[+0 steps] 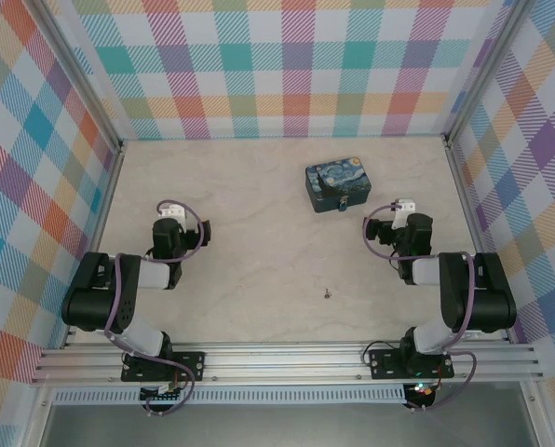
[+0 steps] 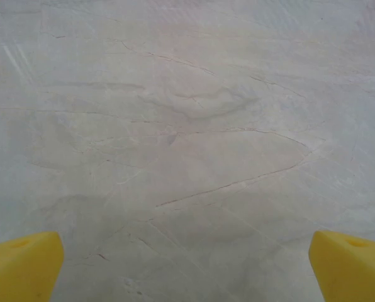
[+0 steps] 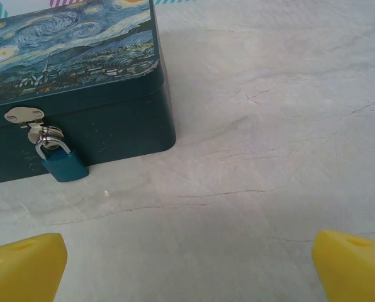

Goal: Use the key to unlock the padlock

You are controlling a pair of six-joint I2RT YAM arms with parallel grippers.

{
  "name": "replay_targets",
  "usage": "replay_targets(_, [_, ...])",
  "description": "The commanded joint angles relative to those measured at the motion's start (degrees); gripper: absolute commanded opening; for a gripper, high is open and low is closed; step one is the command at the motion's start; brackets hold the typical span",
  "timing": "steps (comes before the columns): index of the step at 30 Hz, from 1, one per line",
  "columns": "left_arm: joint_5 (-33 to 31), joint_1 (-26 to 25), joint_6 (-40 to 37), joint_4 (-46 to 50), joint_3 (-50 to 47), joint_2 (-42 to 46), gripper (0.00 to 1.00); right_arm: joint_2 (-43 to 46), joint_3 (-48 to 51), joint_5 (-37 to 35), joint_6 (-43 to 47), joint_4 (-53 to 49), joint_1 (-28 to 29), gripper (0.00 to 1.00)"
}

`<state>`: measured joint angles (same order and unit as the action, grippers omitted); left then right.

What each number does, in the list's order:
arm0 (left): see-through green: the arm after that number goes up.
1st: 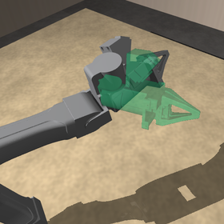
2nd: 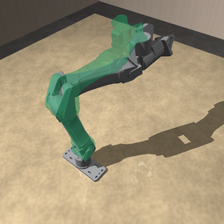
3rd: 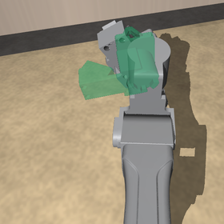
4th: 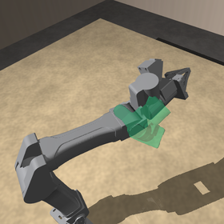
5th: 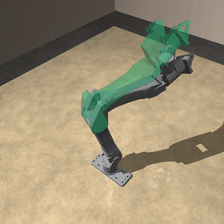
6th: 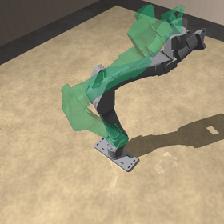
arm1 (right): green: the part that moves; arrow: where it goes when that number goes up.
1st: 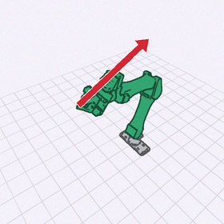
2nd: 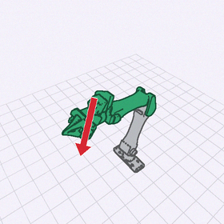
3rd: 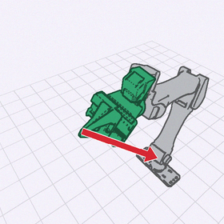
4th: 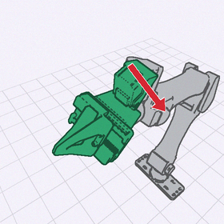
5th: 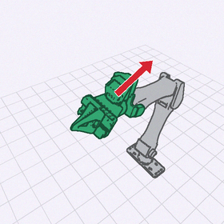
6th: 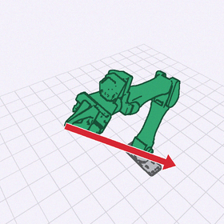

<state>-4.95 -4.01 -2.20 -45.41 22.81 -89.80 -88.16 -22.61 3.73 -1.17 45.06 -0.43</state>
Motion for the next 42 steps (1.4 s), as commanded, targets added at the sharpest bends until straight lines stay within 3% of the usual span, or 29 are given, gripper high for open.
replay_targets(1, [0.93, 0.48, 0.52, -1.68, 1.01, -0.16, 1.00, 0.18, -0.94, 1.06, 0.63, 2.49, -0.29, 1.00])
replay_targets(28, [-1.05, 0.50, 1.57, -0.77, 0.83, 1.83, 1.00, 0.84, -1.06, 2.10, 0.98, 2.04, -0.33, 1.00])
replay_targets(33, [-3.89, 0.45, 3.18, 12.78, 3.63, 11.75, 1.00, 11.68, -5.67, 2.78, -0.76, -17.14, -0.42, 1.00])
replay_targets(36, [-7.29, 0.55, 11.36, 26.50, 7.98, 18.07, 1.00, 16.80, -7.95, 6.67, -3.84, -25.17, -0.39, 1.00])
replay_targets(38, [-3.79, 0.50, 15.67, 33.93, 10.61, 21.08, 1.00, 18.15, -10.28, 6.95, -6.48, -30.88, -0.37, 1.00])
replay_targets(42, [5.58, -0.06, 24.12, 38.80, 11.82, 23.98, 1.00, 16.01, -15.99, 11.41, -10.45, -38.58, -0.54, 1.00])
